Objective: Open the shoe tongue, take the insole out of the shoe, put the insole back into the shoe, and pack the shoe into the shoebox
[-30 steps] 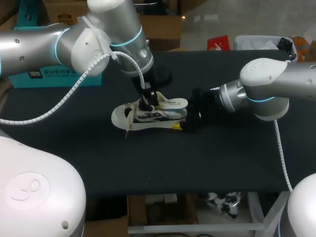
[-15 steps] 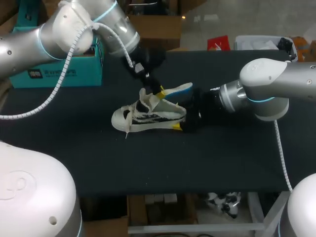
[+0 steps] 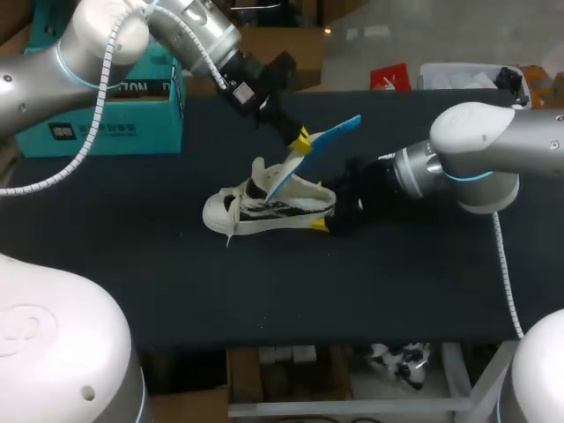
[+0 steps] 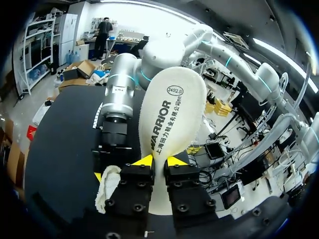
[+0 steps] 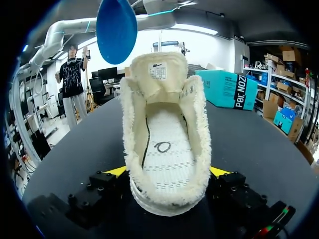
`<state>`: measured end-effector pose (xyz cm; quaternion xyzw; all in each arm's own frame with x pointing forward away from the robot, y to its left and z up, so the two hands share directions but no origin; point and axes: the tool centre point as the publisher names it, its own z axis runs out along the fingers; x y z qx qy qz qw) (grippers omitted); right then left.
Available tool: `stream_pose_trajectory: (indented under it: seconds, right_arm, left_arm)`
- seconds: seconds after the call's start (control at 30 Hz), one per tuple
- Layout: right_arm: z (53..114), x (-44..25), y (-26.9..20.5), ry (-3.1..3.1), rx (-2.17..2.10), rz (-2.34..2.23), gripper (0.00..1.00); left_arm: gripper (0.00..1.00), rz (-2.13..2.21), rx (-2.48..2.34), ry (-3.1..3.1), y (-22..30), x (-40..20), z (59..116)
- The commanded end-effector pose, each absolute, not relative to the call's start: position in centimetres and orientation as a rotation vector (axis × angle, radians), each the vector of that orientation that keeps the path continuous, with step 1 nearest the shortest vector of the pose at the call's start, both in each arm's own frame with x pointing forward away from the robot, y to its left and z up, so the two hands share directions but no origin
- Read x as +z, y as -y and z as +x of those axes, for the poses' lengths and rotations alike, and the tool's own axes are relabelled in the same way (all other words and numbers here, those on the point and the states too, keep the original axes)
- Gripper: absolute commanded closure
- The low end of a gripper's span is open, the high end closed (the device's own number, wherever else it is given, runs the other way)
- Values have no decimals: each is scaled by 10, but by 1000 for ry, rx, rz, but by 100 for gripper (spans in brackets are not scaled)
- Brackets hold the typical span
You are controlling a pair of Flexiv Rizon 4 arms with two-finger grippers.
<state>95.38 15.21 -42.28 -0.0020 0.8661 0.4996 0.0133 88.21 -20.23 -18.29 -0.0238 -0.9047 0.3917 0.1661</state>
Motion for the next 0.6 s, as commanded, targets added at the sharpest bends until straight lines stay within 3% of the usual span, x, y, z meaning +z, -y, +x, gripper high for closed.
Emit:
stream_pose_trajectory:
  seconds: [0.03, 0.33, 0.6]
  right_arm:
    - [948, -405, -129, -2725, 1513, 3, 0]
    - [949, -361, -96, -2875, 1340, 35, 0]
    - [973, -316, -119, -3054, 1045, -52, 0]
  left_arm:
    - [100, -83, 1143, 2531, 200, -175, 881]
    - [100, -87, 1210, 2455, 181, -154, 868]
    - [100, 19, 1270, 2428, 120, -150, 857]
